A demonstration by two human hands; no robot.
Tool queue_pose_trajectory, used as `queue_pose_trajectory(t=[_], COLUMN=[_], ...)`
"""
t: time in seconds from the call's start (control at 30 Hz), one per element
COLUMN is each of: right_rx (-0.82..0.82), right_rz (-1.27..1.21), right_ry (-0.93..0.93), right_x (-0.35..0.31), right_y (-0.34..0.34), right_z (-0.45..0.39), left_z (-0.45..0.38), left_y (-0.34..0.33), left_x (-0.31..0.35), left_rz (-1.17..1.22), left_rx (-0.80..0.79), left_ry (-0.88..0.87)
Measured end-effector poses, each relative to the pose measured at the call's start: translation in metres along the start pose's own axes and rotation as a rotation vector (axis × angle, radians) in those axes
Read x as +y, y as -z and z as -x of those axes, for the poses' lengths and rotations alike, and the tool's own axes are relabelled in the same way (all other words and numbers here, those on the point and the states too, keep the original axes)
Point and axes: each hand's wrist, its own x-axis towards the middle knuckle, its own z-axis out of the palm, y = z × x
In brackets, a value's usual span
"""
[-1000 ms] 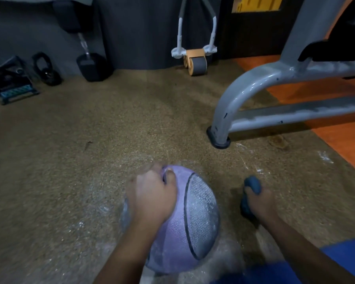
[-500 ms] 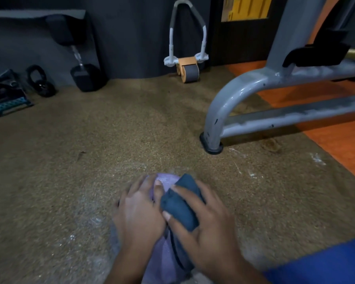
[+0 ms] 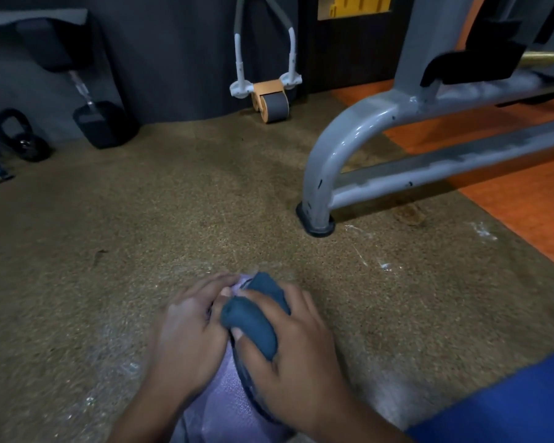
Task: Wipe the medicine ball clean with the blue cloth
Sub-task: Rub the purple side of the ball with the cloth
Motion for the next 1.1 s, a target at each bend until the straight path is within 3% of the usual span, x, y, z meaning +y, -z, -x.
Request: queue_pose_trajectory(t=[0.13, 0.27, 0.43, 0.53, 0.63, 0.73, 0.97, 1.1], right_rx=[-0.111, -0.067, -0.065, -0.08, -0.139, -0.087, -0.1, -0.208], right_rz=[-0.072, -0.272, -0.074, 0.01, -0.006, -0.185, 0.056, 0.004], right_ry=[-0.149, -0.363, -0.132, -0.044, -0.204, -0.381, -0.083, -0.251], right_x=[0.013, 0.04, 0.007, 0.005, 0.025, 0.043, 0.002, 0.028], right_y=[-0.001, 0.002, 0.013, 0.011, 0.01, 0.014, 0.021, 0.016], right_z=[-0.037, -0.042, 0.013, -0.008, -0.041, -0.041, 0.005, -0.041], left_z=[-0.003, -0.006, -0.007, -0.002, 0.005, 0.009, 0.008, 0.008], left_y=[-0.001, -0.002, -0.006, -0.009, -0.009, -0.01, -0.013, -0.013], left_x=[-0.004, -0.003, -0.005, -0.003, 0.003, 0.007, 0.007, 0.005], left_rz=[-0.028, -0.062, -0.057, -0.041, -0.065, -0.116, -0.096, -0.114], left_rx=[0.014, 0.025, 0.032, 0.045, 0.074, 0.098, 0.099, 0.112], left_ry=[0.038, 0.116, 0.128, 0.115, 0.081, 0.107, 0.091, 0.076])
